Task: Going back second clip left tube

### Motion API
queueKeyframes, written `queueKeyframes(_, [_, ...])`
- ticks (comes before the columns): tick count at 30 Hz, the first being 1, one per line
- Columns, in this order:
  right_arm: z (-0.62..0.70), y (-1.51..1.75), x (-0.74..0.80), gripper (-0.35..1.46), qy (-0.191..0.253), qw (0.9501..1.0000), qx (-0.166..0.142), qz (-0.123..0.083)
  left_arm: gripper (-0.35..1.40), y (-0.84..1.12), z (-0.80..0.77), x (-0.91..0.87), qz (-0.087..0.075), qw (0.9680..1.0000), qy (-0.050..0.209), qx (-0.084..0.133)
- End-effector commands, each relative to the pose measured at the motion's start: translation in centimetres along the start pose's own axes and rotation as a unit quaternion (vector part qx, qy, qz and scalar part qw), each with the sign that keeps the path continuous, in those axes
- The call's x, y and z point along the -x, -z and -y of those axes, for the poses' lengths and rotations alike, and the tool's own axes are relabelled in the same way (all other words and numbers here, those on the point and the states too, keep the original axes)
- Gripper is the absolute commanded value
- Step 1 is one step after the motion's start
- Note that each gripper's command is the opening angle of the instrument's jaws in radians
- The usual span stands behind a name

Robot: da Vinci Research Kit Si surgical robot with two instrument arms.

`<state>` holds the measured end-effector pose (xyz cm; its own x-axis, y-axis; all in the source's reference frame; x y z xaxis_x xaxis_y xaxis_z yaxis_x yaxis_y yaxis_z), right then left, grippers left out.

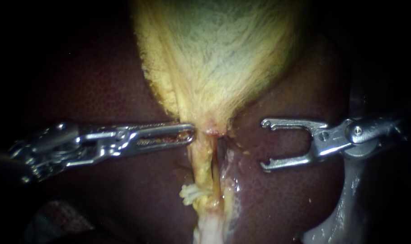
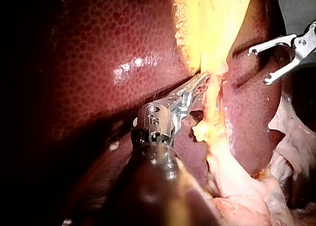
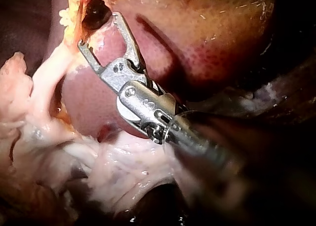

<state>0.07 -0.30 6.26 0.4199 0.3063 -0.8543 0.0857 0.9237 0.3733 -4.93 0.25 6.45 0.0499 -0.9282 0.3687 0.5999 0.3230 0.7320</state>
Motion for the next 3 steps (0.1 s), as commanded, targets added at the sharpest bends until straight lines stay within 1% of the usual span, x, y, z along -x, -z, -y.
queueKeyframes(1, [0.0, 0.0, 0.0, 0.6, 0.0, 1.0, 0.0, 0.0, -0.35, 0.0, -0.01, 0.0, 0.0, 1.0, 0.0, 0.0])
queueKeyframes(3, [0.0, 0.0, 0.0, 0.6, 0.0, 1.0, 0.0, 0.0, -0.35, 0.0, -0.01, 0.0, 0.0, 1.0, 0.0, 0.0])
